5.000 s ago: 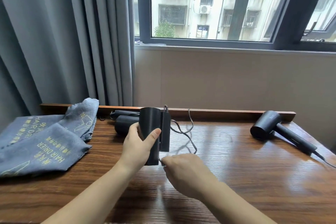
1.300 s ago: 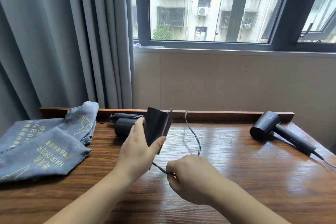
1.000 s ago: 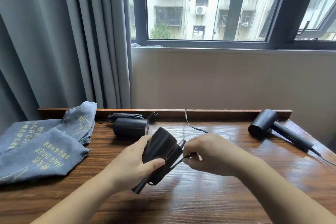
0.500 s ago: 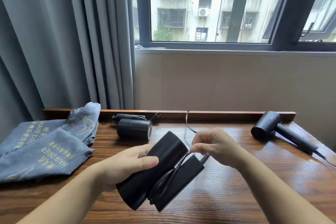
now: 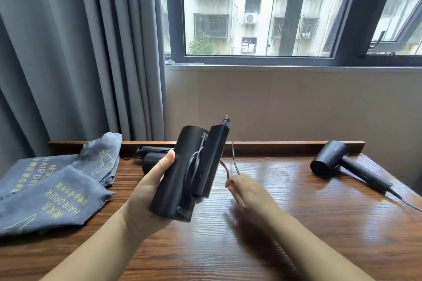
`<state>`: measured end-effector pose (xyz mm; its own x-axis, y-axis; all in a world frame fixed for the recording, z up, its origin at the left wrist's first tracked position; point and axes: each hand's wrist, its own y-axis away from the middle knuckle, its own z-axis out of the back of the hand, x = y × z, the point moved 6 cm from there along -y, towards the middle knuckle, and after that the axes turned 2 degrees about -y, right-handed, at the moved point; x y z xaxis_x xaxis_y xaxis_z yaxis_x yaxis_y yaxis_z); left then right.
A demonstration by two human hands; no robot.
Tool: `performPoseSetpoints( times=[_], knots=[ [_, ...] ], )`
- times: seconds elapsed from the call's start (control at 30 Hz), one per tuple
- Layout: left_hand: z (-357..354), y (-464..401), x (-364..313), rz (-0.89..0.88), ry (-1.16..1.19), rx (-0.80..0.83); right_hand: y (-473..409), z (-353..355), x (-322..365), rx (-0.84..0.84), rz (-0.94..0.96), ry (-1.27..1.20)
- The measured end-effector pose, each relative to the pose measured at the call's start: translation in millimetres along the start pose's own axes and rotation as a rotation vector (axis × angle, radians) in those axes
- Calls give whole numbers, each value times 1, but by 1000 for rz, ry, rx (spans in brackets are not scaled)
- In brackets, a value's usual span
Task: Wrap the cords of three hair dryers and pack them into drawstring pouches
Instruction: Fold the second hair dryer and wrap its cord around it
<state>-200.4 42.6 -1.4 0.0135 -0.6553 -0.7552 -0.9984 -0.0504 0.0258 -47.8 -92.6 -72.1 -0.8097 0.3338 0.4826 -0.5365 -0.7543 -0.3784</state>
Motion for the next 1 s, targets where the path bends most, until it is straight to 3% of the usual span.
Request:
performPoseSetpoints(
  times=[0.13,0.23,0.4,0.53,0.63,0.73,0.83,1.0],
  knots=[
    [3,-13,-12,-158,152,-179,14,-20,26,96,93,179],
    [16,-22,-22,-293,62,-328,30,-27,56,39,208,261],
    [51,-27,-28,-398,-428,-644,39,-19,87,-34,239,352],
    [54,-19,-31,-418,-1111,-797,34,3,90,-43,252,363],
    [52,-16,-25,-384,-1334,-707,26,22,96,11,306,400],
    [51,-13,-15,-260,-1497,-553,11,49,93,-51,364,432],
    [45,-7,-6,-183,-1512,-381,-4,76,80,-139,369,406],
    [29,2,4,-41,-1348,-72,-21,89,54,-69,311,207]
  ],
)
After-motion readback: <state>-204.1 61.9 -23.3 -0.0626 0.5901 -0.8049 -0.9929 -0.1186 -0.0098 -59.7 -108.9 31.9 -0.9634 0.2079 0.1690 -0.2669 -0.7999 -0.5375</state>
